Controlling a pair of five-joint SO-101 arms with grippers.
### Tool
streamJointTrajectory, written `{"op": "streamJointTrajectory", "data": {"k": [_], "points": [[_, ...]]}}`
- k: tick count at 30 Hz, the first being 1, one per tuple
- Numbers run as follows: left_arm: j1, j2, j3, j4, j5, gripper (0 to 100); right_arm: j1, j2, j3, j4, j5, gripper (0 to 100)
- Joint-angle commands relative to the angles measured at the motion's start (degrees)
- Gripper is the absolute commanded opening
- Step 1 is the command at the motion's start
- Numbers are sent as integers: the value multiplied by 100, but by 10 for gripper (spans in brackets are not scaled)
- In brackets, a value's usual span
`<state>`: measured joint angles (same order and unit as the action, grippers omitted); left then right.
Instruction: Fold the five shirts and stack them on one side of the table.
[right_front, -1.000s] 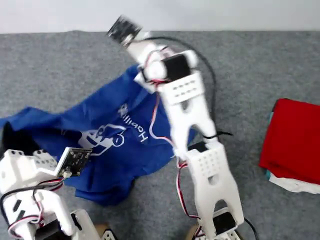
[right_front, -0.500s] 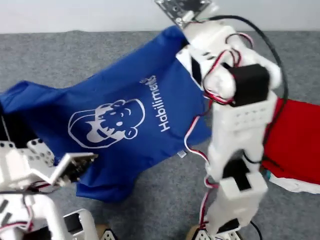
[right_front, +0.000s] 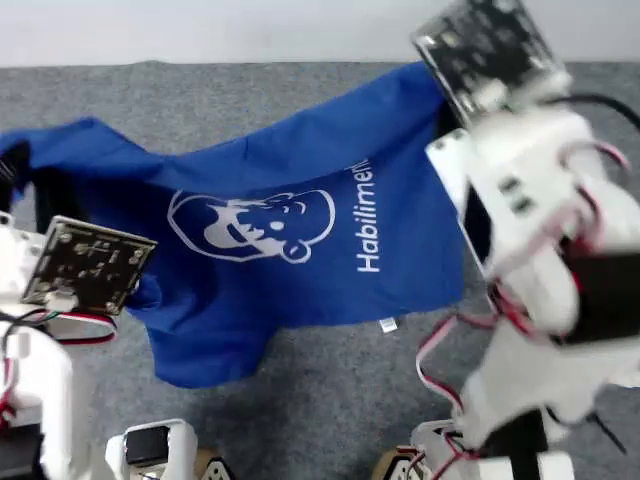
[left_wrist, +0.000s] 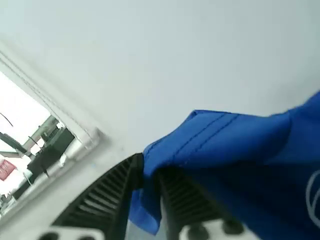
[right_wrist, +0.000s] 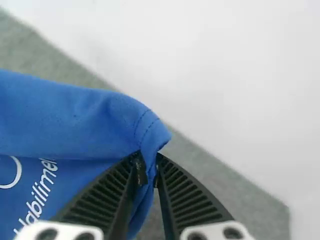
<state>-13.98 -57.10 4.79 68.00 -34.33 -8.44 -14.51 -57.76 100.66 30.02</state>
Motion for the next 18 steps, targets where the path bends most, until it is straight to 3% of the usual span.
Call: {"op": "streamJointTrajectory", "data": {"k": [1,12,18], "points": [[97,607,-1218,26,79,6,242,-558,26,224,-62,13],[114,1697,-3881,457,79,6,936,-1604,35,233,-18,13],[114,1741,-4075,1160,70,6,1024,-2158,1380,233,800,13]]}}
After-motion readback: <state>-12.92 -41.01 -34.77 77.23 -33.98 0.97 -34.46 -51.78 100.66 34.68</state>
